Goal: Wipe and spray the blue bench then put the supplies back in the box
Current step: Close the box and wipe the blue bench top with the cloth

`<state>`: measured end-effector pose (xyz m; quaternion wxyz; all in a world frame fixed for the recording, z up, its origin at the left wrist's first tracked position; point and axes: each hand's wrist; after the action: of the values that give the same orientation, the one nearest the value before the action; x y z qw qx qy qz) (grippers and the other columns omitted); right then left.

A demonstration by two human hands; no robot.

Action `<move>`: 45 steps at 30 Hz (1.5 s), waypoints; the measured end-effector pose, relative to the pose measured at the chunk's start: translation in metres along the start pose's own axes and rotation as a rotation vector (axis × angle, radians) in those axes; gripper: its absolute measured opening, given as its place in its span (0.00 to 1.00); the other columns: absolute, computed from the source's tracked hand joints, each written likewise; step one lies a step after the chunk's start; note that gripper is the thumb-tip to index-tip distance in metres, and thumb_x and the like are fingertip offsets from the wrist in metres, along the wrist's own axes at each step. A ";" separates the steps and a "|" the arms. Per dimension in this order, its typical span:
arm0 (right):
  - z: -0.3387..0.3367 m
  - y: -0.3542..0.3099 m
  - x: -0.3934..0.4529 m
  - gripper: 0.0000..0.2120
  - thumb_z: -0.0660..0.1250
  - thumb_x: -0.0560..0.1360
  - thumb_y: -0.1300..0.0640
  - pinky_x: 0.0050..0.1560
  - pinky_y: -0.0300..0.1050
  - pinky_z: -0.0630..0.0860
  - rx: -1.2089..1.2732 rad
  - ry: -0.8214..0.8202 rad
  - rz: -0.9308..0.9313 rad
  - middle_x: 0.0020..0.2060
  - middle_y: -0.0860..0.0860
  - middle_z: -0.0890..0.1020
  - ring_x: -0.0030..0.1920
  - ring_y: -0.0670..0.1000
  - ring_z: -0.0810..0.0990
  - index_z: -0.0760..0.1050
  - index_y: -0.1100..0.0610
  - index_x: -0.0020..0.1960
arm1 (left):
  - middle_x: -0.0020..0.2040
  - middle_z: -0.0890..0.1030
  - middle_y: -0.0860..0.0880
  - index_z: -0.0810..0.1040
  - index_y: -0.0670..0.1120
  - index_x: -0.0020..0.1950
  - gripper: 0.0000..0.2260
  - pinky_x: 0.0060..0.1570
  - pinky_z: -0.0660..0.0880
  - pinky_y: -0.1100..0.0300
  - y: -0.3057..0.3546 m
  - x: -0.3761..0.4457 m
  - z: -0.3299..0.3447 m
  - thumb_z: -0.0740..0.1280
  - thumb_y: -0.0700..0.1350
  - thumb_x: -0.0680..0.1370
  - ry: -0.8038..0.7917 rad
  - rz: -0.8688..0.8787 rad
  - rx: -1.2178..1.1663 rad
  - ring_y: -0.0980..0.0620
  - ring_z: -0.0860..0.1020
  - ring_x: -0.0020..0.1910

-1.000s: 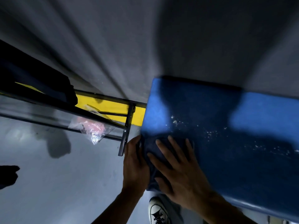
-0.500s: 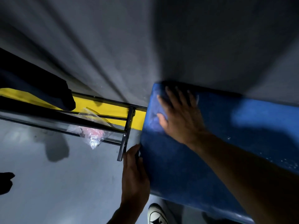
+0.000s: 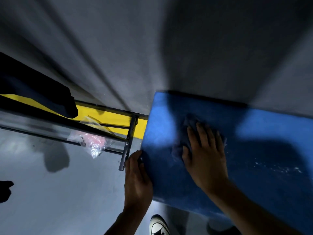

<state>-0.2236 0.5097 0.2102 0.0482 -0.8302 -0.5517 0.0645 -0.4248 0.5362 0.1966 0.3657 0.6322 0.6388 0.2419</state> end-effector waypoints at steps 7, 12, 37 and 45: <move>0.005 0.039 -0.094 0.33 0.68 0.64 0.46 0.70 0.74 0.64 -0.052 0.020 -0.141 0.75 0.55 0.73 0.75 0.63 0.70 0.79 0.52 0.69 | 0.72 0.72 0.44 0.75 0.44 0.70 0.20 0.74 0.67 0.44 0.029 0.011 0.020 0.57 0.42 0.79 -0.003 0.255 0.167 0.43 0.70 0.74; 0.011 0.047 -0.114 0.33 0.63 0.62 0.47 0.66 0.77 0.65 -0.031 0.006 -0.258 0.74 0.55 0.74 0.75 0.63 0.66 0.80 0.45 0.67 | 0.77 0.68 0.46 0.74 0.45 0.72 0.19 0.78 0.59 0.42 0.045 0.003 0.061 0.62 0.39 0.80 -0.156 0.487 0.320 0.47 0.62 0.80; 0.002 0.104 0.049 0.27 0.57 0.78 0.39 0.72 0.75 0.58 0.010 0.096 0.015 0.79 0.54 0.66 0.78 0.62 0.63 0.68 0.44 0.76 | 0.74 0.73 0.44 0.77 0.44 0.66 0.17 0.76 0.62 0.40 0.054 -0.002 0.081 0.61 0.40 0.79 0.012 0.533 0.558 0.43 0.68 0.77; -0.006 0.115 -0.047 0.26 0.63 0.76 0.46 0.75 0.70 0.55 0.075 0.037 0.042 0.78 0.55 0.67 0.79 0.61 0.61 0.71 0.45 0.74 | 0.76 0.68 0.40 0.73 0.42 0.70 0.25 0.77 0.59 0.39 0.057 -0.008 0.075 0.56 0.41 0.73 -0.069 0.544 0.673 0.39 0.63 0.78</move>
<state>-0.1356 0.4220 0.2012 0.0880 -0.8402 -0.5304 0.0707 -0.3312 0.5221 0.1959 0.0834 0.8693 0.4794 0.0865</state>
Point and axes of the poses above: each hand's wrist, its own x-axis towards the middle knuckle, its own z-axis out of the palm, y = z × x
